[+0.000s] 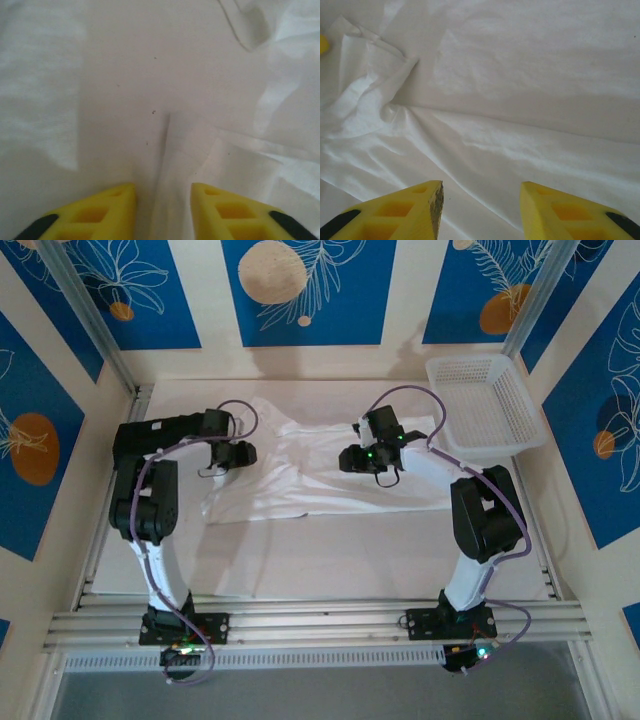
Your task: Fold the inside-out t-shirt
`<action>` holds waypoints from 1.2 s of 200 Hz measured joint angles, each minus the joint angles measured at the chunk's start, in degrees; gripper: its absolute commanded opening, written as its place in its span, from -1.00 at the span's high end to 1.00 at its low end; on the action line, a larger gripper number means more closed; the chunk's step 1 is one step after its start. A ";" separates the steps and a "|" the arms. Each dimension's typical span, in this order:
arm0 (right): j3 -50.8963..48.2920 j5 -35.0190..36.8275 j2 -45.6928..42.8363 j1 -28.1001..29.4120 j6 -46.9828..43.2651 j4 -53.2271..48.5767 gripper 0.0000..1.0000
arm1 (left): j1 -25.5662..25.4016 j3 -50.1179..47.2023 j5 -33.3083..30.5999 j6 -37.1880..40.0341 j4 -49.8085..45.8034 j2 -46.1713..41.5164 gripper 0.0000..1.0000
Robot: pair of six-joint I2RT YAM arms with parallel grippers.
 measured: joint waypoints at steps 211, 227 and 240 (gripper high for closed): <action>-5.16 13.44 -5.81 -9.57 -1.68 -9.38 -0.49 | 2.54 -3.63 -6.19 -0.85 1.29 -8.15 -0.24; -5.22 14.32 -5.79 -11.45 -1.77 -9.86 -0.55 | 1.90 -10.36 -4.26 -3.28 3.67 -15.15 -0.29; -5.07 14.14 -5.27 -12.96 -1.66 -10.12 -0.55 | 1.05 -15.13 -2.23 -5.35 5.84 -20.33 -0.30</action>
